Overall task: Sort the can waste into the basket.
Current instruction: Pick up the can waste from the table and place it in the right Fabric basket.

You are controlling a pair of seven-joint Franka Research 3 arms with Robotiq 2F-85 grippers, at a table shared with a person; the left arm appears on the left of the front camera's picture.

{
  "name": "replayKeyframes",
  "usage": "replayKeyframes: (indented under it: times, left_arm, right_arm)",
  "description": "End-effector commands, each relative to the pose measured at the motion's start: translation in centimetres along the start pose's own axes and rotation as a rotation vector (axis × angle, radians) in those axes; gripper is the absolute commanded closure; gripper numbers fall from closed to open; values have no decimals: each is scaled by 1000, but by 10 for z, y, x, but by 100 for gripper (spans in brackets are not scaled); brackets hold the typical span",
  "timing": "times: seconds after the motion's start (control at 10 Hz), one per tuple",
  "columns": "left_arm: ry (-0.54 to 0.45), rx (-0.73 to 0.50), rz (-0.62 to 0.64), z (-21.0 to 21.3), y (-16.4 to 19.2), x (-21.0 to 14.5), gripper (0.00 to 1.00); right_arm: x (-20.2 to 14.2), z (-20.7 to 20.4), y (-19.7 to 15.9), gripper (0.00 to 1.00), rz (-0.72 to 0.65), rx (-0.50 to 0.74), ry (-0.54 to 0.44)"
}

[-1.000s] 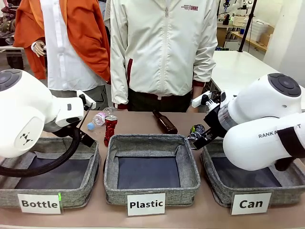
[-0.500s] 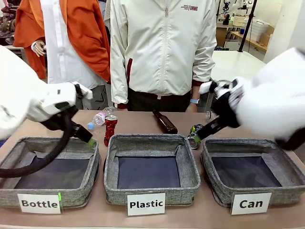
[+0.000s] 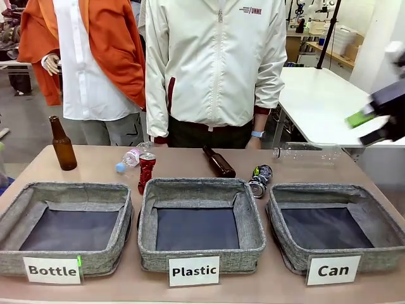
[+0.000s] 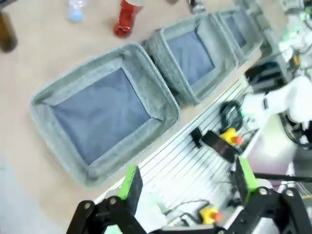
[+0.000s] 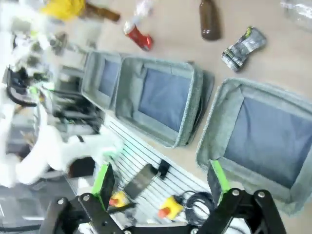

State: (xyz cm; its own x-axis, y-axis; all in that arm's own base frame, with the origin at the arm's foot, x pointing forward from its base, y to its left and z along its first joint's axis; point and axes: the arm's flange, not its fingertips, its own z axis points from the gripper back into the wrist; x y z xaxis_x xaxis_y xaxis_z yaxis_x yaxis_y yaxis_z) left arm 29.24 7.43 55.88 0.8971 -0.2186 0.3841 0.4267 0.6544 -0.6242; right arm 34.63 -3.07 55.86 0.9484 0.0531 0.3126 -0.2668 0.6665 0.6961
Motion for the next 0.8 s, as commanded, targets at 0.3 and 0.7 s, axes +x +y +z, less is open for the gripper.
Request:
replayKeyframes:
  times: [0.3,0.7]
  left_arm:
    - [-427,-244,376,56,99,-55,2]
    - [-445,-277,468,54,124,-69,2]
  right_arm:
    - [-49,90,-114,0,-272,217,-362]
    - [-56,105,-124,0,-325,190,-367]
